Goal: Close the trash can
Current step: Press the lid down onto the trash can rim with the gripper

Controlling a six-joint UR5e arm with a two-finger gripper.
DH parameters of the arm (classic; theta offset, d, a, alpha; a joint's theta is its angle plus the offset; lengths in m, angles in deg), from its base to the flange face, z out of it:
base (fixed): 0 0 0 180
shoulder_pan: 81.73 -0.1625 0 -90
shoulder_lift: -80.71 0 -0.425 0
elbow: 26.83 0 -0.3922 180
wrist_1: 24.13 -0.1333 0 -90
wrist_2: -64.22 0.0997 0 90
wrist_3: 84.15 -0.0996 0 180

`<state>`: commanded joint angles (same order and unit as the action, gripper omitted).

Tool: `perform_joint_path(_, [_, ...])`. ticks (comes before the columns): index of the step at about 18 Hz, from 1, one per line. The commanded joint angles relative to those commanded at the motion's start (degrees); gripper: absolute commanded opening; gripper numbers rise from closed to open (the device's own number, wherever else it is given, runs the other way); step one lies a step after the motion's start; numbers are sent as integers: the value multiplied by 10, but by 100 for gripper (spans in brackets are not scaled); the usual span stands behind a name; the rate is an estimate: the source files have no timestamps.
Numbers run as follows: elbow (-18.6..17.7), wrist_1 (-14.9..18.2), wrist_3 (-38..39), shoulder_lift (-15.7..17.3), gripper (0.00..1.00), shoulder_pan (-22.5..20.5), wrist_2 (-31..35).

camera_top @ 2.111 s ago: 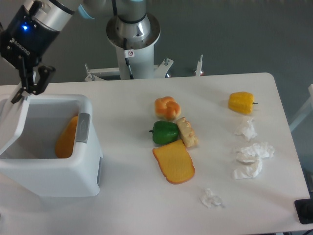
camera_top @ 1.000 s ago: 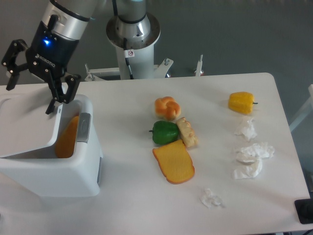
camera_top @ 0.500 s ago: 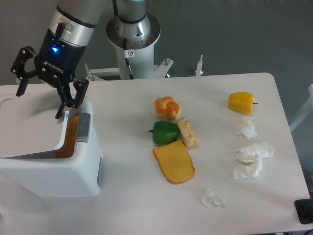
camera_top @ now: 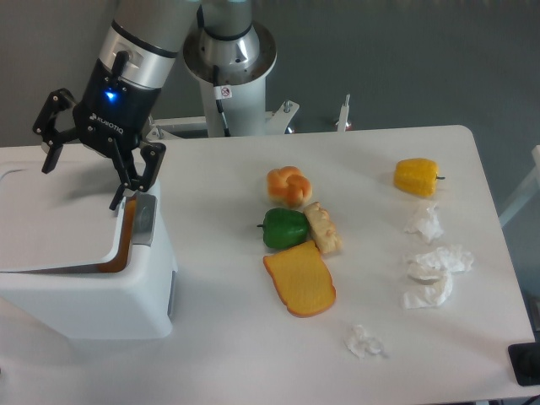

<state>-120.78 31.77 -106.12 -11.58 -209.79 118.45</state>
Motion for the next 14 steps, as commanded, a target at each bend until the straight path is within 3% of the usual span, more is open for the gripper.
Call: perform_joint_path(14, [0, -2, -2, -18, 100, -1, 0])
